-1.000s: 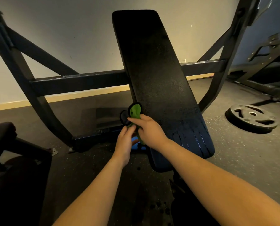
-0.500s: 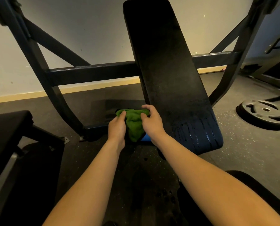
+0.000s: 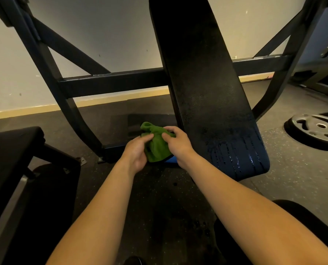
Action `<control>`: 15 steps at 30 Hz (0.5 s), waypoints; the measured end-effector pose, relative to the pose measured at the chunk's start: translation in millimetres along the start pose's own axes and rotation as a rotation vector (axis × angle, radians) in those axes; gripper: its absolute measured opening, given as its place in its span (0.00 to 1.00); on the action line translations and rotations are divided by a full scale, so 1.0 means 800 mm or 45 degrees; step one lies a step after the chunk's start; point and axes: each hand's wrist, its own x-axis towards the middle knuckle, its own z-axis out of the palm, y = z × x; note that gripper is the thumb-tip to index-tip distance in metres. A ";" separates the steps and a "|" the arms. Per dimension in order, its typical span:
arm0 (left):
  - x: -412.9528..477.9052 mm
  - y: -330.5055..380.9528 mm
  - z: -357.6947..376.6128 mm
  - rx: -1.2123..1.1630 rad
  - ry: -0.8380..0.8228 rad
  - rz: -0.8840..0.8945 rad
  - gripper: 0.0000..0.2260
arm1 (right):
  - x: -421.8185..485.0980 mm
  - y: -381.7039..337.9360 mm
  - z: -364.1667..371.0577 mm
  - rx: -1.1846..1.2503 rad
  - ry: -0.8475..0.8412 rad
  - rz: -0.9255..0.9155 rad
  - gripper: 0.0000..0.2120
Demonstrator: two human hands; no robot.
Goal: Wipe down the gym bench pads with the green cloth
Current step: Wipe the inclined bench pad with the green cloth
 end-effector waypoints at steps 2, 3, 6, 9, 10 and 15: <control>0.009 -0.005 -0.004 0.124 0.209 -0.019 0.21 | 0.002 0.001 -0.001 -0.021 0.110 -0.027 0.08; 0.010 -0.010 -0.004 0.182 0.295 0.017 0.26 | 0.002 0.000 -0.001 -0.021 0.155 -0.032 0.08; 0.005 -0.022 0.002 0.386 0.375 0.367 0.22 | -0.003 -0.003 -0.001 0.034 0.224 -0.055 0.09; -0.011 -0.016 0.021 0.206 -0.074 0.306 0.15 | -0.006 -0.005 0.003 -0.106 0.074 -0.152 0.08; -0.015 -0.014 0.025 0.126 -0.190 0.229 0.16 | -0.007 -0.007 0.003 -0.199 0.006 -0.203 0.08; -0.002 -0.013 0.036 -0.180 -0.230 0.084 0.14 | -0.007 -0.025 -0.032 -0.419 -0.185 -0.368 0.12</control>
